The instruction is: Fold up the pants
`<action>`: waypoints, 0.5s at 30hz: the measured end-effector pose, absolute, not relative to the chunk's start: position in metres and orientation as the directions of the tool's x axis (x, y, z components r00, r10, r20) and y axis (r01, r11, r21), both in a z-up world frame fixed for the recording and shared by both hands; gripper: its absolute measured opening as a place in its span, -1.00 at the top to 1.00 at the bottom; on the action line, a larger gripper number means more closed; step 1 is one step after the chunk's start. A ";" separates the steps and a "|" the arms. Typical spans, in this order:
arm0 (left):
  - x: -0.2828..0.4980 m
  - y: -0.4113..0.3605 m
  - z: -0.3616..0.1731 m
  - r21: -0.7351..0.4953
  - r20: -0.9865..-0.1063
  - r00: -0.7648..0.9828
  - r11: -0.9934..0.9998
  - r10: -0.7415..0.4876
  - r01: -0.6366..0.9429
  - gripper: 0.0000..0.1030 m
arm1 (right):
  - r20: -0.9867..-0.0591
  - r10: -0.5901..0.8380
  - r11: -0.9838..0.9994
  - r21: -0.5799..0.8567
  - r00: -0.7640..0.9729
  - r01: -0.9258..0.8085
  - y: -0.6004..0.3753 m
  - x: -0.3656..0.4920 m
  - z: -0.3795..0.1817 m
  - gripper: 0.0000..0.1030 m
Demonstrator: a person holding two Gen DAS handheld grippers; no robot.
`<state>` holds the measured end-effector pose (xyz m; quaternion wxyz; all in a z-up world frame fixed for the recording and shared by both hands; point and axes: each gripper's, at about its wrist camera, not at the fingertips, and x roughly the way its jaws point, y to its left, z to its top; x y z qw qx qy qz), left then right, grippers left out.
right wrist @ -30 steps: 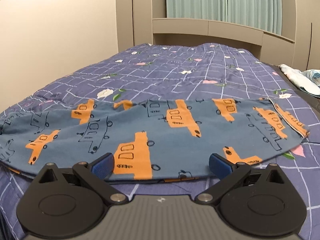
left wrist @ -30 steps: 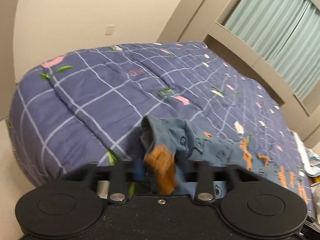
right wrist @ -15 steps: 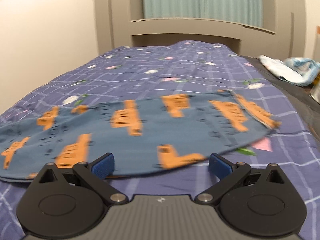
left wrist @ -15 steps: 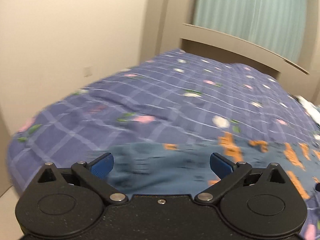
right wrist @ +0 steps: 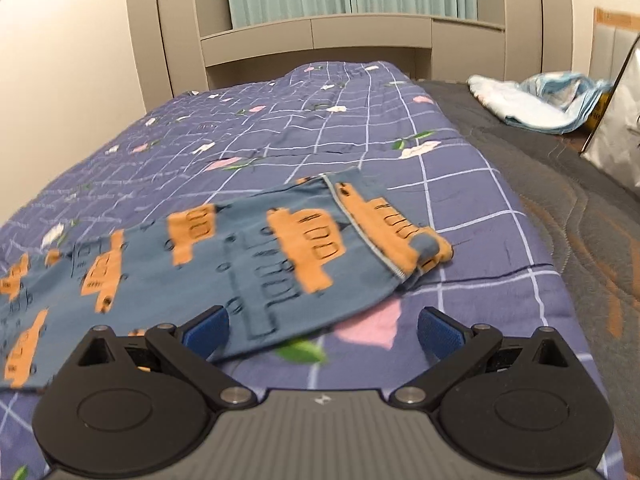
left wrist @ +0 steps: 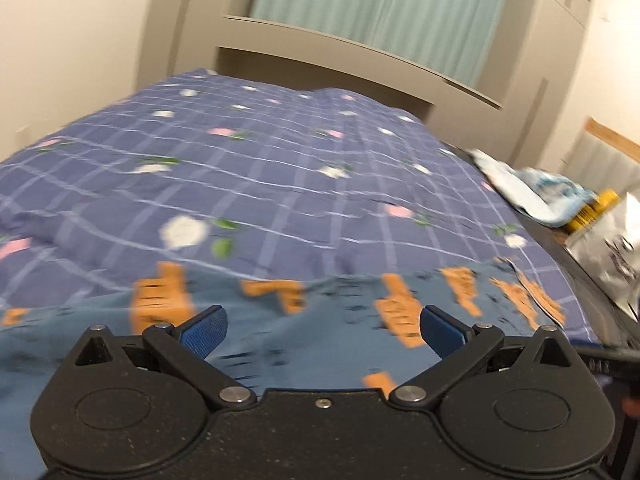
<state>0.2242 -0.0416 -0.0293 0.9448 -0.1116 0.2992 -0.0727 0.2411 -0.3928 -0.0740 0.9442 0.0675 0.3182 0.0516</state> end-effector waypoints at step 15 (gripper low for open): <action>0.263 -0.088 -0.076 -0.228 -0.600 0.765 0.967 -0.233 0.116 -0.99 | -0.558 0.138 0.963 0.268 0.818 0.020 -0.437 0.268 -0.081 -0.28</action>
